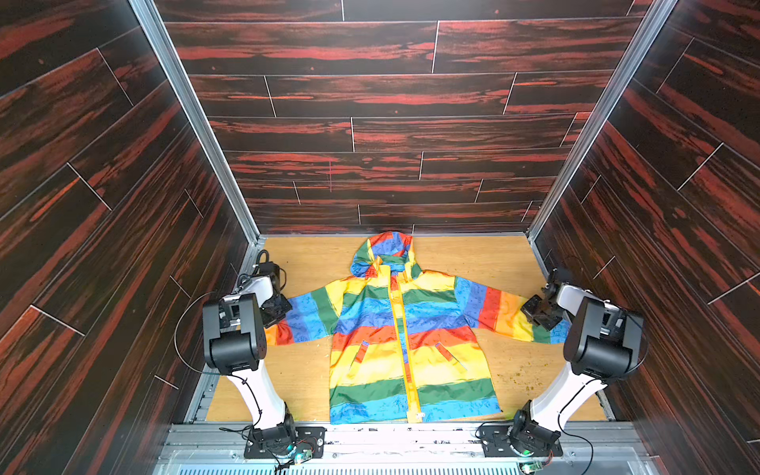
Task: Unzip the jacket
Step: Smooth out the jacket at the center of the board.
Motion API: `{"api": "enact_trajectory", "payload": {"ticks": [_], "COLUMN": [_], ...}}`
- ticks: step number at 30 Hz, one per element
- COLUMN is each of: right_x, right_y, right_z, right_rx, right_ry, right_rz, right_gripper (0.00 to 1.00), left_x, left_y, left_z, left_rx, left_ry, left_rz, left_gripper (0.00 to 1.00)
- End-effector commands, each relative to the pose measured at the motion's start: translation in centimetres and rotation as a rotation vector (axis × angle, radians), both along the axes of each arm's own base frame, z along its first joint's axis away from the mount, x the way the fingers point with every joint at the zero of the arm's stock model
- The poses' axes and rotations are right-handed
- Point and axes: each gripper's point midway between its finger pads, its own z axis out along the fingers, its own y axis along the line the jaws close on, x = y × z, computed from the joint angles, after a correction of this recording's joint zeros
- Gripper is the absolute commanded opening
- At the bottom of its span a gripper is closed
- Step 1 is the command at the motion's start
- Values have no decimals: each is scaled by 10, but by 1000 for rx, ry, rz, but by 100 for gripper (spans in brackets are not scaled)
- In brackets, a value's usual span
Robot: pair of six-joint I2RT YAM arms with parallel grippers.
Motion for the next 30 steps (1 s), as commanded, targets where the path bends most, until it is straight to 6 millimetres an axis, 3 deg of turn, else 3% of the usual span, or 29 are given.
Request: {"api": "enact_trajectory", "payload": {"ticks": [1,2,5,7,10,12,14,17,19,22,24,26,30], "right_x": [-3,-3,2,6,19,34,53,71,78,85,87,89,92], "right_y": [1,2,6,4,11,37,84,155,183,207,218,228,258], "right_z": [7,7,19,39,84,109,123,122,117,114,109,100,88], "right_rx": [1,5,13,-19,-89,-91,-46,26,50,48,78,102,107], "right_ry": [-22,-27,-80,-147,-288,-374,-451,-471,-448,-436,-421,-400,-370], "right_rz": [-12,-10,2,13,90,211,393,635,706,761,777,806,932], "right_gripper": [0,0,0,1,12,29,44,52,52,51,49,48,47], "left_x": [-10,-8,5,16,35,52,69,84,81,55,42,50,71], "left_y": [2,-2,-15,-16,-13,-20,-42,-79,-81,-49,-41,-60,-105], "left_z": [2,0,2,18,61,97,122,141,139,123,104,90,86], "left_rx": [-13,-35,-103,-103,-65,-33,-17,41,93,201,125,-35,-168], "left_ry": [2,-5,-58,-121,-228,-321,-383,-381,-339,-243,-250,-336,-403], "left_rz": [24,11,-26,-36,-64,-114,-203,-332,-344,-229,-187,-240,-379], "left_gripper": [0,6,47,66,83,86,87,87,87,84,81,79,78]}}
